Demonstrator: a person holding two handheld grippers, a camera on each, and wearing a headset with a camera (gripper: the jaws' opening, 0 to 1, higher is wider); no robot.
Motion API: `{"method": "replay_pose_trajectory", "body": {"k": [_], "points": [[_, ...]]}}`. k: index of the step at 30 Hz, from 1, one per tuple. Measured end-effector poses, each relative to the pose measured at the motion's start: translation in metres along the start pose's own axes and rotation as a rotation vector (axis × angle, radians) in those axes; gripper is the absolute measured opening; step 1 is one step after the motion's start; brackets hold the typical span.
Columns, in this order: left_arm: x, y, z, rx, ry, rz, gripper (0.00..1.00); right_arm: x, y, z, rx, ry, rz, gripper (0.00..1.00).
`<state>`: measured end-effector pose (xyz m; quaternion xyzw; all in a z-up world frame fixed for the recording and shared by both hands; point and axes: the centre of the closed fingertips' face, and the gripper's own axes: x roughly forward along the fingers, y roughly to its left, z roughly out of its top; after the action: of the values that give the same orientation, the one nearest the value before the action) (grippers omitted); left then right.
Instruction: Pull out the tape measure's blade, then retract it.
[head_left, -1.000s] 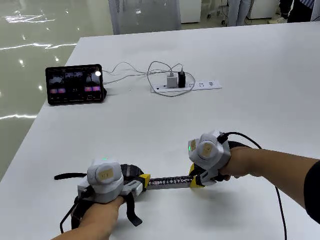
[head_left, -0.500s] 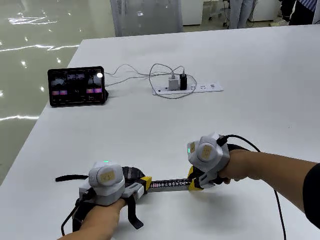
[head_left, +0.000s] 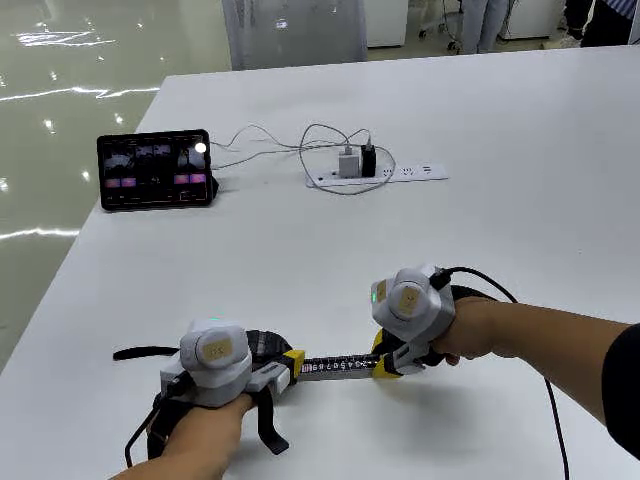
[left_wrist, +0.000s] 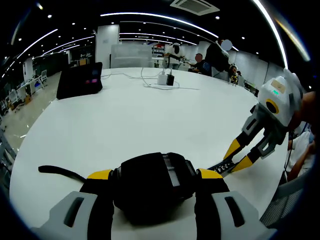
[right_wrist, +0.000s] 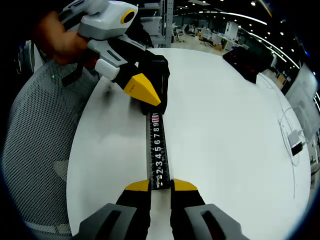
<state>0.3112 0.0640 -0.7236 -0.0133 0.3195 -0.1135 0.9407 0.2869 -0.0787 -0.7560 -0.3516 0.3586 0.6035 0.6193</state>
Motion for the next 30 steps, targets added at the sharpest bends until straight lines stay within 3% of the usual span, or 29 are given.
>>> {"method": "replay_pose_trajectory", "body": {"k": [30], "points": [[-0.001, 0.0, 0.0, -0.008, 0.001, -0.003, 0.61, 0.01, 0.0, 0.017, 0.047, -0.04, -0.011, 0.11]]}}
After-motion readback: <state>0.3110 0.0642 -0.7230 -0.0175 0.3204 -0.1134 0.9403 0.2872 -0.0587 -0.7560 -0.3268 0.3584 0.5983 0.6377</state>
